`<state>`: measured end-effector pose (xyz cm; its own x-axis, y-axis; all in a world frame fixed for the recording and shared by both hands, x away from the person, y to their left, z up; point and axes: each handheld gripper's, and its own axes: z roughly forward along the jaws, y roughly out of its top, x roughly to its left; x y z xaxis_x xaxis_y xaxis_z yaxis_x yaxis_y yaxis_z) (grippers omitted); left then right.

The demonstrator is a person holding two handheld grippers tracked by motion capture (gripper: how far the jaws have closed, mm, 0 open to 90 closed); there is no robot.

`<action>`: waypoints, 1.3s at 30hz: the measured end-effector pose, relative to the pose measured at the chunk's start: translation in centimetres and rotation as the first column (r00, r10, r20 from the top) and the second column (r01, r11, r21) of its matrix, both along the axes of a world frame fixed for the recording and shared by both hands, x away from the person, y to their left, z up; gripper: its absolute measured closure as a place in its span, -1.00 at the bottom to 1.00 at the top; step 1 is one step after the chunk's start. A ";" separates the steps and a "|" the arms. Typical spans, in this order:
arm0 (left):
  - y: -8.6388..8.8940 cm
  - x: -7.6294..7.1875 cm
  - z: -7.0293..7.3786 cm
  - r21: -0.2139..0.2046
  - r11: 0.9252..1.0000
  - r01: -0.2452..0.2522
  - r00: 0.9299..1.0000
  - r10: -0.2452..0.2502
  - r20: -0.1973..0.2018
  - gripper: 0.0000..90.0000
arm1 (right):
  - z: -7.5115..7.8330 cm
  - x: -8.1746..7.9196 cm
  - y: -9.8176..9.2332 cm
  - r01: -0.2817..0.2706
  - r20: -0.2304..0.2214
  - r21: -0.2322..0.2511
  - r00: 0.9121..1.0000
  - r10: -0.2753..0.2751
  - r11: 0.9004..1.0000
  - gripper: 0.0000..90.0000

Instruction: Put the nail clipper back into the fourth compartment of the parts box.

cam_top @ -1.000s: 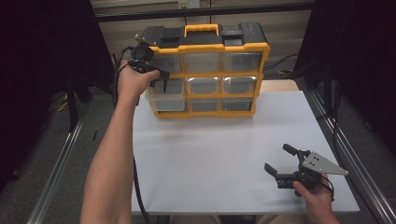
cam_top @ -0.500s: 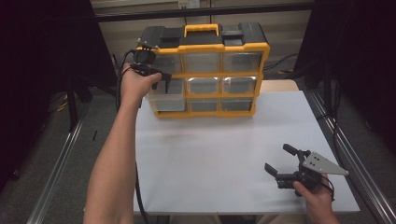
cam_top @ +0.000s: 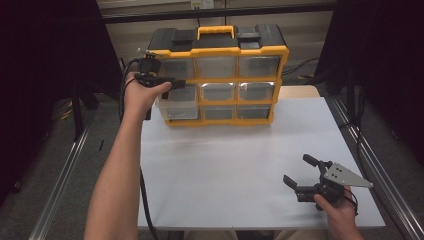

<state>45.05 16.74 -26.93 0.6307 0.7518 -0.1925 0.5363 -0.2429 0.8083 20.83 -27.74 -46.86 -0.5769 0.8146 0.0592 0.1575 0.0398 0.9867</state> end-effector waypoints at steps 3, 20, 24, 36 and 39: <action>0.6 -1.0 -0.4 -0.017 1.000 0.009 0.999 -0.008 0.054 -0.17 | 0.0 0.0 -0.1 -0.003 -0.004 -0.008 1.000 0.003 1.000 -0.97; 5.6 -8.2 -5.5 -0.116 0.993 0.028 0.979 -0.004 0.204 -0.74 | 0.1 -0.1 -0.1 0.004 -0.002 -0.011 1.000 -0.004 1.000 -0.97; 6.1 -9.2 -6.7 -0.101 0.995 0.027 0.978 -0.006 0.208 -0.77 | 0.1 -0.1 -0.1 0.004 0.000 -0.011 1.000 -0.004 1.000 -0.97; 7.2 -12.8 -12.4 -0.164 0.986 0.030 0.975 0.008 0.224 -0.81 | 0.1 -0.2 -0.1 0.004 -0.003 -0.010 1.000 -0.004 1.000 -0.97; 7.4 -13.4 -13.3 -0.165 0.986 0.029 0.974 0.010 0.227 -0.82 | 0.1 -0.1 -0.1 0.004 -0.001 -0.011 1.000 -0.004 1.000 -0.97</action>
